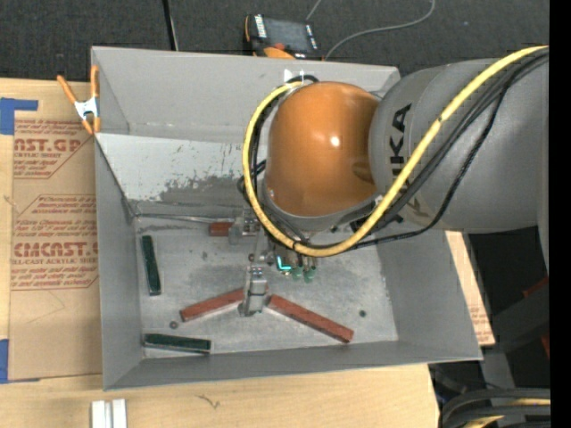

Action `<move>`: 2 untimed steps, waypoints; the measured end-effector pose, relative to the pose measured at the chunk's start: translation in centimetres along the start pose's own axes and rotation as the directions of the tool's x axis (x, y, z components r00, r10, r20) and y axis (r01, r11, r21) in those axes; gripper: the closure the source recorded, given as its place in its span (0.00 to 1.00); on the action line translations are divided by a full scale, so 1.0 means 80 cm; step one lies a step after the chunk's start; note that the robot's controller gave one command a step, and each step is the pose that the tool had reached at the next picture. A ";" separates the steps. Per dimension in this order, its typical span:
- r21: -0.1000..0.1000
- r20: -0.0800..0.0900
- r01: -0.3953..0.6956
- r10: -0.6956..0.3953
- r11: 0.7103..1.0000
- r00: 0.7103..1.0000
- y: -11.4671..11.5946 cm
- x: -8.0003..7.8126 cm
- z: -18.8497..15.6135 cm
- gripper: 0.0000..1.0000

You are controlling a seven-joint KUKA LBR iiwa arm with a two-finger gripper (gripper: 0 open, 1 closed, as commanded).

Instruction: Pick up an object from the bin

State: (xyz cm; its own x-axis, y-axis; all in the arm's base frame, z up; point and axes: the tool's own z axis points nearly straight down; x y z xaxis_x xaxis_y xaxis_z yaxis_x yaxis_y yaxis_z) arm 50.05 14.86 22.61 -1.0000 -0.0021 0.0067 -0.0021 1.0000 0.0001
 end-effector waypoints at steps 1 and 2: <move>0.001 0.000 0.231 -0.231 0.973 0.973 -0.057 0.025 0.123 0.00; 0.002 0.005 0.307 -0.307 0.952 0.952 -0.064 -0.027 0.199 0.00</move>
Offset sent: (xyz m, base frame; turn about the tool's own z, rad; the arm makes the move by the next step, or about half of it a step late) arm -0.0188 -0.0449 -0.0953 -0.2336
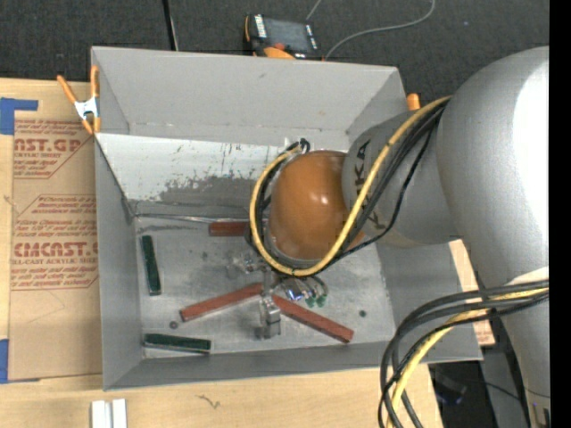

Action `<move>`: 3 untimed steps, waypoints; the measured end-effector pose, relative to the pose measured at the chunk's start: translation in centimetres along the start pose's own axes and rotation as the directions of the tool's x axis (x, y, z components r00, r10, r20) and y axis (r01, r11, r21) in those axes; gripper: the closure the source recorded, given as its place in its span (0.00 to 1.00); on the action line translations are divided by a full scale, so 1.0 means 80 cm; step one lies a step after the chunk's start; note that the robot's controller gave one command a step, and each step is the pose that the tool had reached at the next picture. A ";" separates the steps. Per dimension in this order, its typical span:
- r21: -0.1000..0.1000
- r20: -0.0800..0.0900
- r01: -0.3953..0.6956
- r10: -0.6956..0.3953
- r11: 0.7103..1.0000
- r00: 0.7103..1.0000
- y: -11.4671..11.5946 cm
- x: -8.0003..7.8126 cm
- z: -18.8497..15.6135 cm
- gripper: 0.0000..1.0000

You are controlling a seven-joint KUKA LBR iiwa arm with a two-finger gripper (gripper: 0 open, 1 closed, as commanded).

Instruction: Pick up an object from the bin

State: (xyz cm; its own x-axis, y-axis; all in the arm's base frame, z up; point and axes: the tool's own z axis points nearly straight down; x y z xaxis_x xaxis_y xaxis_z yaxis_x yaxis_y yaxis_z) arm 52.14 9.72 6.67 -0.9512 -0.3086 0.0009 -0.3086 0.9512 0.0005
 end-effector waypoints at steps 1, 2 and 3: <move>-0.001 0.003 0.000 0.000 1.000 1.000 0.001 -0.001 -0.004 1.00; -0.001 0.002 -0.001 0.001 1.000 1.000 0.001 0.000 -0.003 0.00; -0.001 0.003 -0.001 0.001 1.000 1.000 0.001 -0.001 -0.004 1.00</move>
Offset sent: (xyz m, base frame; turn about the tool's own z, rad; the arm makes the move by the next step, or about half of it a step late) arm 0.0000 0.0000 0.0000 0.0000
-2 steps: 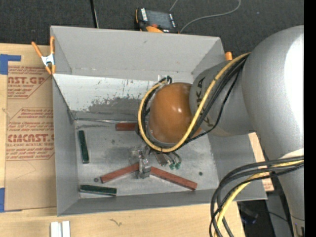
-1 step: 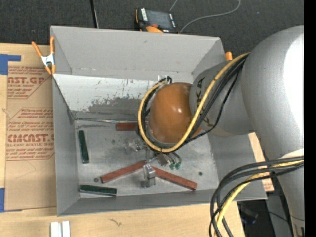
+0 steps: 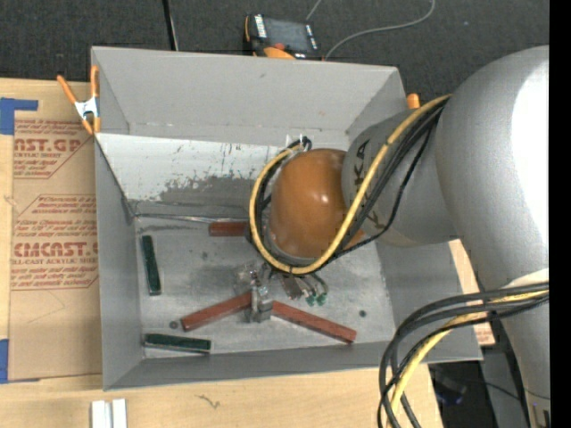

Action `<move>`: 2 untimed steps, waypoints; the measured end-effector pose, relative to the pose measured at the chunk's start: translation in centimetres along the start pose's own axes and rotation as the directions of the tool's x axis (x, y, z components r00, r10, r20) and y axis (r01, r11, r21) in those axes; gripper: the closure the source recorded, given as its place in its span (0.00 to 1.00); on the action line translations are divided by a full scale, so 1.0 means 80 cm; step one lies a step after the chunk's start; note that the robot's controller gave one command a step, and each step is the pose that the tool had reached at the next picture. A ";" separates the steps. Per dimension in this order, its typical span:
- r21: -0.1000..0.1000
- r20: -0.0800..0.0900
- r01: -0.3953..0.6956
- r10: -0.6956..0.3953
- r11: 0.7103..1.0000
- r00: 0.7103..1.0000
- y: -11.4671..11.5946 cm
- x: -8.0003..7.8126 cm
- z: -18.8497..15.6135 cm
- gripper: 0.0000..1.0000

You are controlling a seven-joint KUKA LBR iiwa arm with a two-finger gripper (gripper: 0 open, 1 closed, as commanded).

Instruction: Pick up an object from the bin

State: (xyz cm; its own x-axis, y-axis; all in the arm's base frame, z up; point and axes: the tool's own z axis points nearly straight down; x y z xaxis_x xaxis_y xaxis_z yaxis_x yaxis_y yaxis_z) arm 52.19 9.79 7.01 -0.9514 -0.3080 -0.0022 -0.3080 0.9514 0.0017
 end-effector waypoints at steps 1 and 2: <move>0.002 0.004 0.345 -0.345 0.939 0.939 0.032 -0.073 -0.132 1.00; 0.006 0.009 0.346 -0.346 0.938 0.938 0.027 -0.072 -0.279 1.00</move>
Offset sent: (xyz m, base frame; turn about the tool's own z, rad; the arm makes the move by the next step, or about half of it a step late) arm 0.0462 0.0399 0.1046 -0.3499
